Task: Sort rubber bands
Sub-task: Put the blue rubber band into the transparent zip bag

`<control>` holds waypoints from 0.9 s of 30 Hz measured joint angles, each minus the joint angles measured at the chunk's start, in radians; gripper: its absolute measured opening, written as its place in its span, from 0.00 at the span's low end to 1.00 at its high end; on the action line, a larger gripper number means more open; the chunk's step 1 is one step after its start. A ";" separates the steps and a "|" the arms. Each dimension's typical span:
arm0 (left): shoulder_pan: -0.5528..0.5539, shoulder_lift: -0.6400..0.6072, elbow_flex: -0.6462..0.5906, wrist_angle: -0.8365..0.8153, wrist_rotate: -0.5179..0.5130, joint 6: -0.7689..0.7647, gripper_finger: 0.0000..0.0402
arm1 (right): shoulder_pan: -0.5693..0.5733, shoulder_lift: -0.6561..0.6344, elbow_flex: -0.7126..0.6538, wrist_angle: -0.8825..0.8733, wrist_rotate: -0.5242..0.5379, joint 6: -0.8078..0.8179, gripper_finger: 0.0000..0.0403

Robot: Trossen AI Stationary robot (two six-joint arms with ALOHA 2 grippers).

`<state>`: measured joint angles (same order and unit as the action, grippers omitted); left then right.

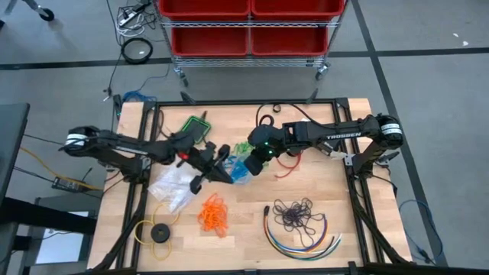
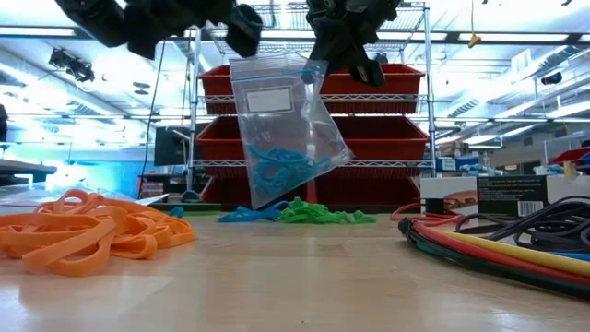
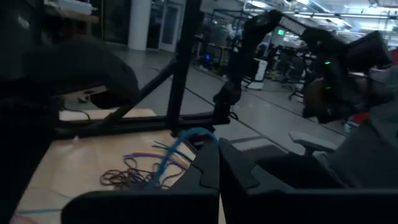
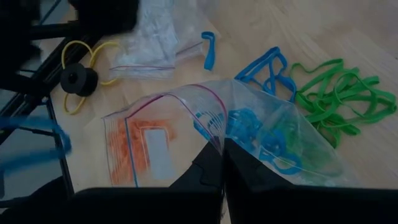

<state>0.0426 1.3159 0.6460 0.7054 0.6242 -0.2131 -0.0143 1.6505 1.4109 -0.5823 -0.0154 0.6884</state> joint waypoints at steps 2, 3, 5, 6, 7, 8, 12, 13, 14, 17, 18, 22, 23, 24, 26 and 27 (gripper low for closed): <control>0.000 0.040 0.022 -0.002 -0.009 -0.001 0.00 | 0.000 0.000 0.000 -0.001 0.000 0.000 0.00; 0.001 0.059 0.032 -0.001 -0.019 -0.001 0.00 | 0.000 0.000 0.000 -0.001 0.000 0.000 0.00; 0.004 0.084 0.044 -0.034 -0.052 -0.003 0.00 | 0.000 0.000 0.000 -0.001 0.000 0.000 0.00; 0.008 0.088 0.051 -0.071 -0.082 0.001 0.00 | 0.000 0.000 0.000 -0.001 0.000 0.000 0.00; 0.010 0.089 0.057 -0.121 -0.118 0.011 0.00 | 0.000 0.000 0.000 -0.002 0.000 0.000 0.00; 0.011 0.088 0.064 -0.176 -0.157 0.033 0.00 | 0.000 0.000 0.000 -0.003 0.000 0.000 0.00; 0.010 0.088 0.077 -0.288 -0.226 0.075 0.07 | 0.000 0.000 0.000 -0.005 0.000 -0.004 0.00; 0.009 0.088 0.080 -0.292 -0.243 0.074 0.10 | 0.000 0.000 0.000 -0.005 0.000 -0.005 0.00; 0.008 0.088 0.080 -0.294 -0.253 0.074 0.14 | 0.000 0.000 0.000 -0.003 0.000 -0.005 0.00; 0.010 0.087 0.080 -0.304 -0.275 0.074 0.26 | 0.000 0.000 0.000 -0.002 0.000 -0.005 0.00; 0.010 0.087 0.080 -0.304 -0.276 0.073 0.30 | 0.000 0.000 0.000 -0.003 0.000 -0.005 0.00; 0.009 0.082 0.080 -0.314 -0.273 0.072 0.44 | 0.000 0.000 0.000 -0.003 0.000 -0.004 0.00; 0.009 0.080 0.080 -0.328 -0.274 0.071 0.46 | 0.000 0.000 0.000 -0.003 0.000 -0.004 0.00; 0.009 0.078 0.080 -0.333 -0.274 0.071 0.49 | 0.000 0.000 0.000 -0.003 0.000 -0.004 0.00; 0.009 0.074 0.080 -0.338 -0.276 0.074 0.52 | 0.000 0.000 0.000 -0.003 0.000 -0.005 0.00; 0.009 0.067 0.080 -0.350 -0.276 0.075 0.53 | 0.000 0.000 0.000 -0.003 0.000 -0.006 0.00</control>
<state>0.0521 1.3828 0.7263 0.3553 0.3479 -0.1385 -0.0143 1.6505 1.4109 -0.5850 -0.0158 0.6820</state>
